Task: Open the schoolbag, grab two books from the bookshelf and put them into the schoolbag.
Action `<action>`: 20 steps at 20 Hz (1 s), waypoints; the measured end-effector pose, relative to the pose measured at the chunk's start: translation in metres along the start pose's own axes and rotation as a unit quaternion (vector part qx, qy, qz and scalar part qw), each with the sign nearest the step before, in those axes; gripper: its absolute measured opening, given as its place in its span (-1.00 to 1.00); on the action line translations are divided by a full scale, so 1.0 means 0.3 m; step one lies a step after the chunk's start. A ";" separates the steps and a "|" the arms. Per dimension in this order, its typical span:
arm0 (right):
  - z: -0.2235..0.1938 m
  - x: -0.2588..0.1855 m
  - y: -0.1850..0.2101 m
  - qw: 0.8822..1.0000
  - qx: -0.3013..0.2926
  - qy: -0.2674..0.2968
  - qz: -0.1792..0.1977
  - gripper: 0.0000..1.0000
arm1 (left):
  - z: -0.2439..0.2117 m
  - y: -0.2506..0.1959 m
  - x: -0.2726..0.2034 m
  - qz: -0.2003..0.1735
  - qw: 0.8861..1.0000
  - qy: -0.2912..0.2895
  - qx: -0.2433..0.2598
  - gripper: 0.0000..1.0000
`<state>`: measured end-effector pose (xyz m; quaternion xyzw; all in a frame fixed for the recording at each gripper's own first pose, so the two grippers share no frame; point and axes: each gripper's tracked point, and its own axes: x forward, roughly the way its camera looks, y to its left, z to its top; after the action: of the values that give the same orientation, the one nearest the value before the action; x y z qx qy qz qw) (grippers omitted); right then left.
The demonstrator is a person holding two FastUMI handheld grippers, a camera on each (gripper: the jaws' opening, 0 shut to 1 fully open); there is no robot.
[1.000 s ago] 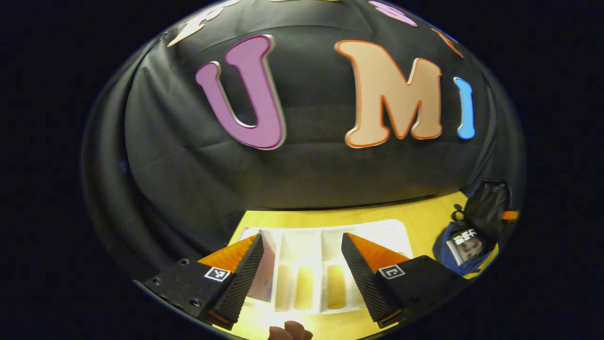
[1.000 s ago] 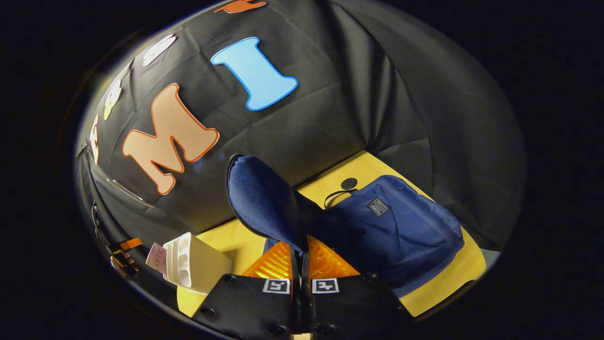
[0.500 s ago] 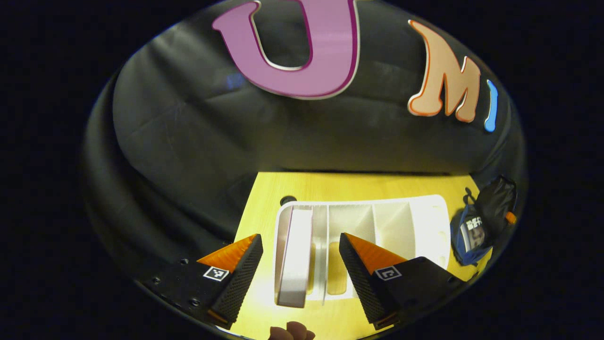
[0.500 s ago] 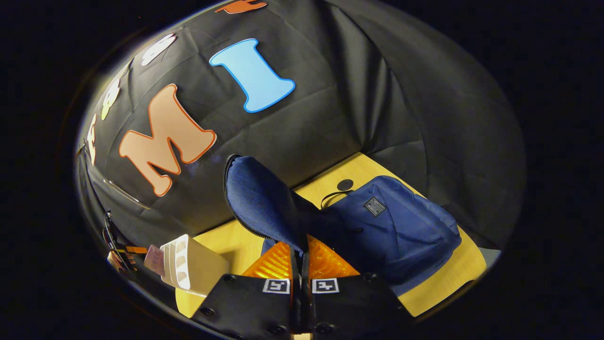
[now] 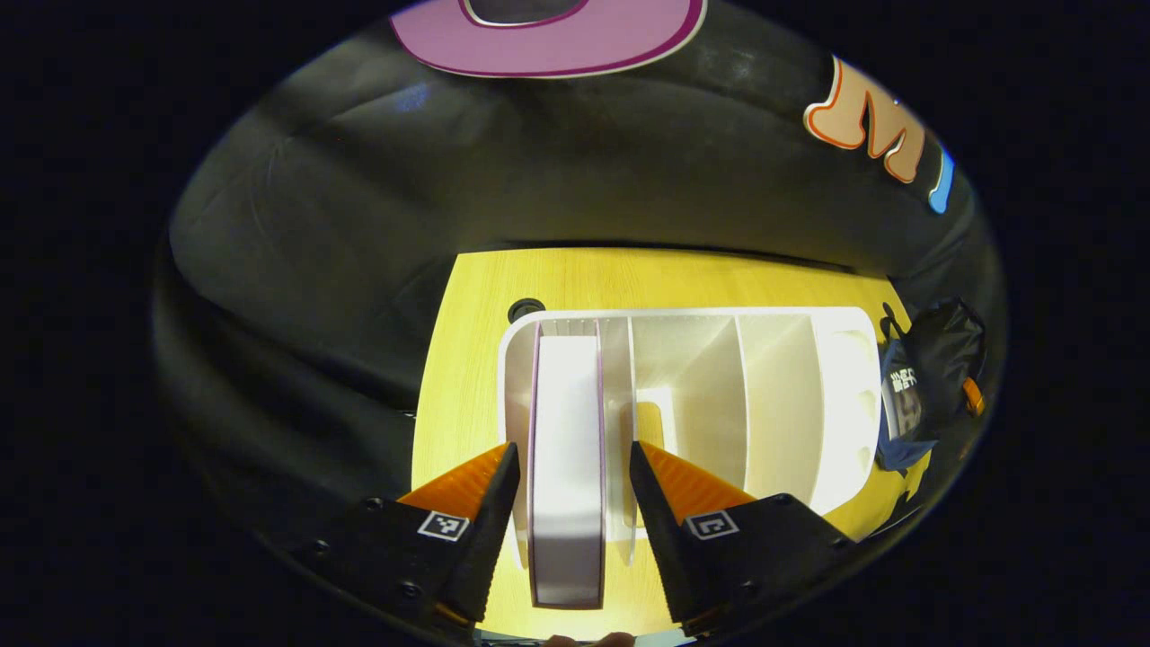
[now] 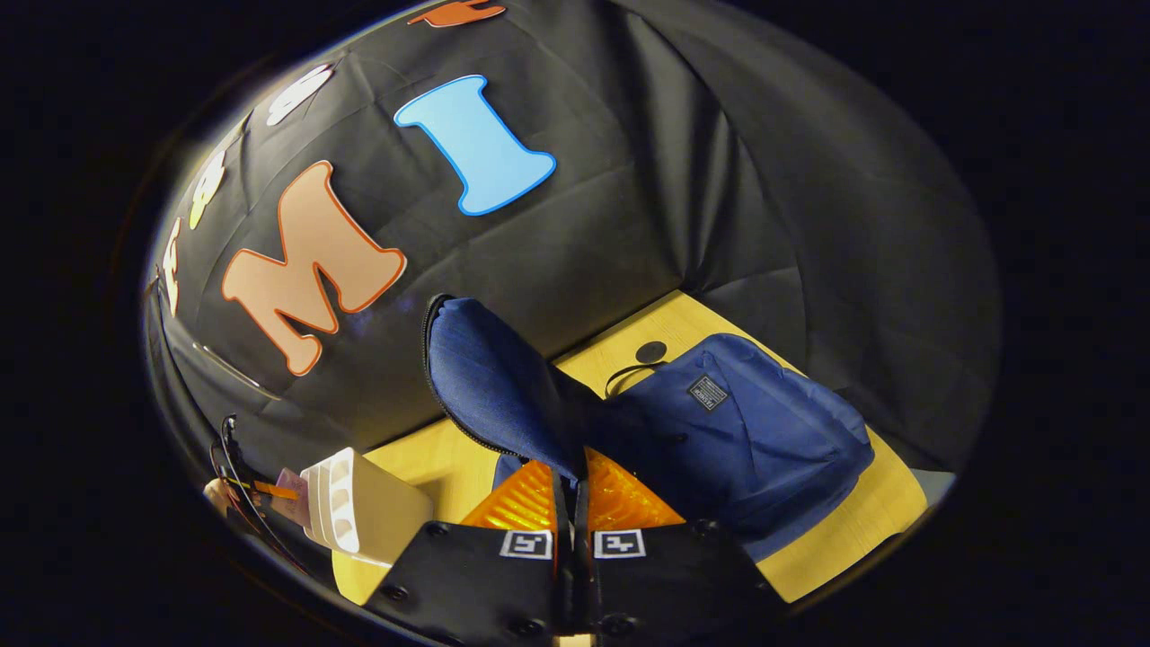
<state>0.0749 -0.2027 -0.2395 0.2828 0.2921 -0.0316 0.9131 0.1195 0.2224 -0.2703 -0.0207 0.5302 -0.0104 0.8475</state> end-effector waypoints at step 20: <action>-0.004 0.009 -0.008 1.000 0.003 0.000 -0.001 -0.94 | -0.071 0.085 -0.082 -0.002 0.998 0.051 -0.048 -0.28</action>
<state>0.0761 -0.2036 -0.2429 0.2851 0.2926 -0.0335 0.9121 0.0894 0.2482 -0.2588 -0.0620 0.5726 0.0123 0.8174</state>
